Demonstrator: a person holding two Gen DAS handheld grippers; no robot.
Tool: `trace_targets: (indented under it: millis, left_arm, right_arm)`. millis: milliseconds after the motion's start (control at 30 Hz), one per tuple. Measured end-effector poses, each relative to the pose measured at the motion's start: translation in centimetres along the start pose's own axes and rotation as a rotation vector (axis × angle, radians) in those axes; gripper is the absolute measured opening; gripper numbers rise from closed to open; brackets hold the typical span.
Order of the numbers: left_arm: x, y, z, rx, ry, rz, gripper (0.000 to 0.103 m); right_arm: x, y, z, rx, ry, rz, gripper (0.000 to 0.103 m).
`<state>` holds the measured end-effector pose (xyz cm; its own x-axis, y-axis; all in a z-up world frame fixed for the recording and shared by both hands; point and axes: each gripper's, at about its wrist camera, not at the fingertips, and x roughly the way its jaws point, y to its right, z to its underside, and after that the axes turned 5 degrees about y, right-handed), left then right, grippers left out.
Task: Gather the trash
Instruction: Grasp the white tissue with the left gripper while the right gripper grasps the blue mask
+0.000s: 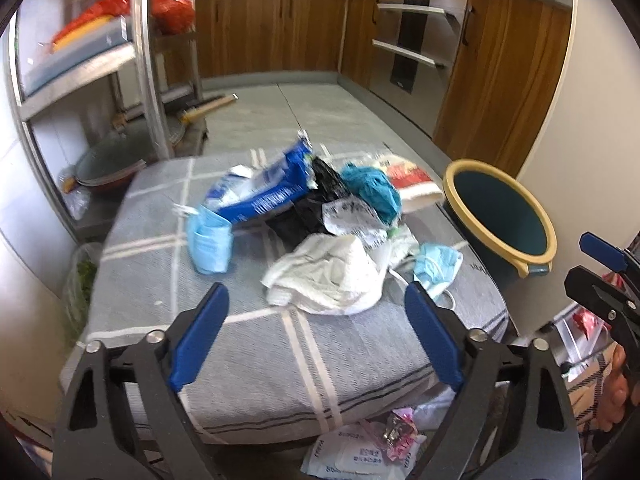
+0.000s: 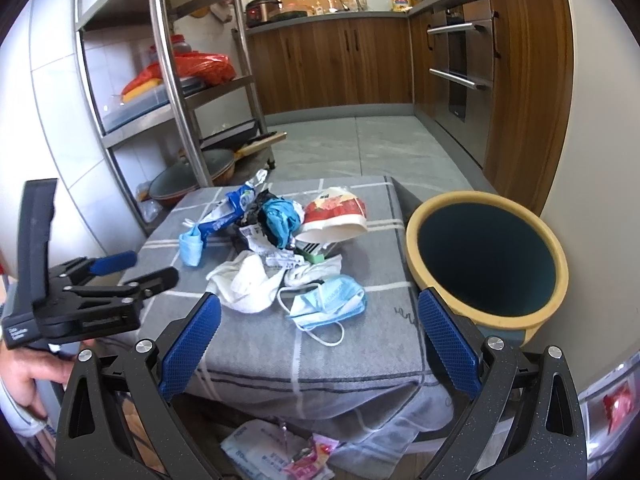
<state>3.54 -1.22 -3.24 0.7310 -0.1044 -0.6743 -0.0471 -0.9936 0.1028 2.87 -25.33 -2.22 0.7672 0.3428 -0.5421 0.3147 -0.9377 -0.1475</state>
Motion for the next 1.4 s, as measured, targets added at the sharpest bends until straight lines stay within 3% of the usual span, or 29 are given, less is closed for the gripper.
trace_targets:
  millis: [167,500,600,633,733,1067,1233,1400]
  left_arm:
    - [3.6,0.8,-0.3,0.004,-0.081,0.047,0.069]
    - [11.5,2.1,0.1,0.074,-0.218,0.027,0.064]
    - [12.8,1.8,0.7,0.055,-0.27,0.039,0.043]
    - [13.0,1.6,1.0,0.039,-0.294,0.053,0.027]
    - [12.5,1.0,0.8,0.017,-0.303,0.061,0.011]
    - [7.7,-2.8,-0.2,-0.164,-0.27,0.055,0.009]
    - [4.9,-3.6,-0.7,-0.191,-0.201,0.065,0.009]
    - [4.3,-3.8,-0.9,-0.193,-0.156,0.072,0.009]
  right_arm:
    - [0.3,0.5,0.2,0.016,-0.017,0.01,0.098]
    - [1.2,1.4,0.5,0.044,-0.052,0.029,0.098]
    - [1.4,1.6,0.6,0.051,-0.063,0.031,0.098]
    - [1.5,1.7,0.6,0.055,-0.066,0.031,0.098]
    - [1.8,1.7,0.6,0.062,-0.073,0.029,0.098]
    - [3.3,2.5,0.5,0.134,-0.12,0.027,0.095]
    - [6.6,2.7,1.0,0.187,-0.199,0.021,0.08]
    - [10.4,3.3,2.1,0.288,-0.272,0.002,0.074]
